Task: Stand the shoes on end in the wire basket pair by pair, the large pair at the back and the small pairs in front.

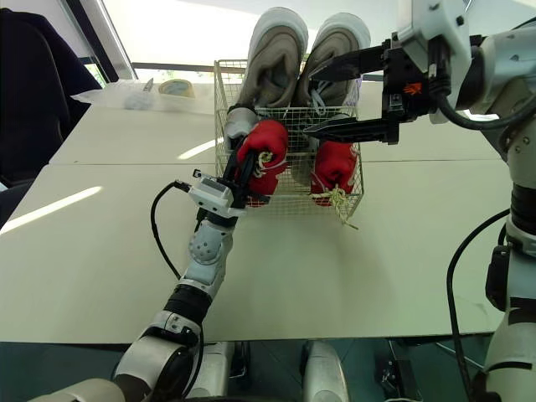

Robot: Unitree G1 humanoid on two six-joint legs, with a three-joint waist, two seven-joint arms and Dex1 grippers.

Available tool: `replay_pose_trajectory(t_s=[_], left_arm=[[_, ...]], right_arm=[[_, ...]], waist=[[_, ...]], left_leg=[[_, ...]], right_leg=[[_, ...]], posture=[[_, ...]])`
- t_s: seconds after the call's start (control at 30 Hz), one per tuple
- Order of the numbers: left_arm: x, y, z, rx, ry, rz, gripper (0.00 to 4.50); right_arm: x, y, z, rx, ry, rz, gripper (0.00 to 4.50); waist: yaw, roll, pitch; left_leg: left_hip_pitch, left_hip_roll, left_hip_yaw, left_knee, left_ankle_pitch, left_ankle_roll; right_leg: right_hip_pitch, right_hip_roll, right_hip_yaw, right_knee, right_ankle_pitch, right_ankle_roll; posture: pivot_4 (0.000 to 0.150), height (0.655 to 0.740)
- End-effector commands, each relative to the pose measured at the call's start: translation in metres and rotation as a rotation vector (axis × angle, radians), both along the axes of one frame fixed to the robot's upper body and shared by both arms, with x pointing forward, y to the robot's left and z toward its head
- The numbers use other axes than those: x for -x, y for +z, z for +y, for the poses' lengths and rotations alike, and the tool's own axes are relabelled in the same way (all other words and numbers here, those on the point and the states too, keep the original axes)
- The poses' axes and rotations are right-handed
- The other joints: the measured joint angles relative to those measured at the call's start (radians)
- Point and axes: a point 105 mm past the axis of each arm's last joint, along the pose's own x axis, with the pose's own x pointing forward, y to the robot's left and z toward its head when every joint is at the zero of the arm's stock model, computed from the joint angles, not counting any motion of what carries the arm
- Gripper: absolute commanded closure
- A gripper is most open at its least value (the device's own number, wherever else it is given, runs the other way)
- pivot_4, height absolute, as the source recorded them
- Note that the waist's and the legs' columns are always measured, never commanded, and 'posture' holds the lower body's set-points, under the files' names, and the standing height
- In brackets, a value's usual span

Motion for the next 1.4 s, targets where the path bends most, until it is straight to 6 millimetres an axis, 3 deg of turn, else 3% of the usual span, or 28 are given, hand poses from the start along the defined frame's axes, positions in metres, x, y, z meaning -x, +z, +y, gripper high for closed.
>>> replay_pose_trajectory(t_s=[0.03,0.2,0.27,0.47,0.83,0.93,1.07,1.23,1.4], left_arm=[[-0.005,-0.023,0.015,-0.003,0.002,0.122,3.38],[-0.007,-0.018,0.037,0.015,0.021,0.155,0.85],[-0.004,-0.012,0.043,0.008,0.017,0.153,0.04],[0.008,0.007,0.059,-0.061,-0.064,0.192,0.04],[0.034,0.017,0.093,-0.157,-0.263,0.438,0.04],[0.046,0.038,0.109,-0.149,-0.338,0.503,0.04],[0.061,0.064,0.118,-0.183,-0.421,0.545,0.04],[0.077,0.081,0.125,-0.275,-0.515,0.658,0.04],[0.08,0.1,0.143,-0.314,-0.526,0.694,0.04]], right_arm=[[0.006,0.012,0.002,-0.003,0.014,-0.06,0.77],[0.002,0.011,0.004,-0.01,0.024,-0.063,0.77],[0.001,0.011,0.005,-0.014,0.028,-0.066,0.77],[-0.003,0.007,0.006,-0.021,0.038,-0.071,0.77],[-0.011,0.001,0.002,-0.047,0.023,-0.08,0.77],[-0.013,-0.001,-0.008,-0.067,-0.029,-0.069,0.77],[-0.014,-0.006,-0.022,-0.067,-0.09,-0.056,0.77],[-0.016,-0.01,-0.052,-0.069,-0.209,-0.046,0.77],[-0.017,-0.018,-0.084,-0.052,-0.335,-0.019,0.77]], waist=[[-0.003,0.002,-0.001],[-0.002,0.004,-0.002],[-0.003,0.004,-0.003],[-0.003,0.005,-0.002],[-0.004,0.005,-0.002],[-0.006,0.004,-0.001],[0.001,0.004,-0.001],[0.003,0.004,0.0],[0.003,0.004,0.0]], left_leg=[[0.0,0.0,0.0,0.0,0.0,0.0],[0.002,0.0,0.001,0.0,-0.001,-0.002],[0.002,0.0,0.0,0.0,-0.001,-0.002],[-0.001,0.0,0.0,0.0,0.0,0.0],[-0.001,0.0,0.001,0.0,-0.001,-0.002],[-0.001,0.0,0.001,0.0,-0.001,-0.003],[-0.001,0.0,0.001,-0.001,-0.001,-0.003],[-0.001,0.0,0.002,-0.001,-0.001,-0.003],[-0.001,0.0,0.003,-0.002,-0.001,-0.004]], right_leg=[[0.0,0.0,0.0,0.0,0.0,0.0],[0.001,0.0,0.0,0.001,0.001,-0.001],[0.001,0.0,0.0,0.001,0.001,-0.001],[-0.002,0.0,0.0,0.001,0.001,-0.001],[-0.002,0.0,0.0,0.0,0.001,-0.001],[-0.002,0.001,0.0,0.0,0.0,-0.001],[-0.002,0.0,0.0,0.0,0.0,-0.001],[-0.002,0.001,0.0,-0.001,0.0,-0.001],[-0.003,0.001,0.0,-0.002,0.0,-0.001]], posture=[[0.15,0.74],[0.15,0.74],[0.15,0.74],[0.15,0.74],[0.15,0.74],[0.15,0.74],[0.15,0.74],[0.15,0.74],[0.15,0.74]])
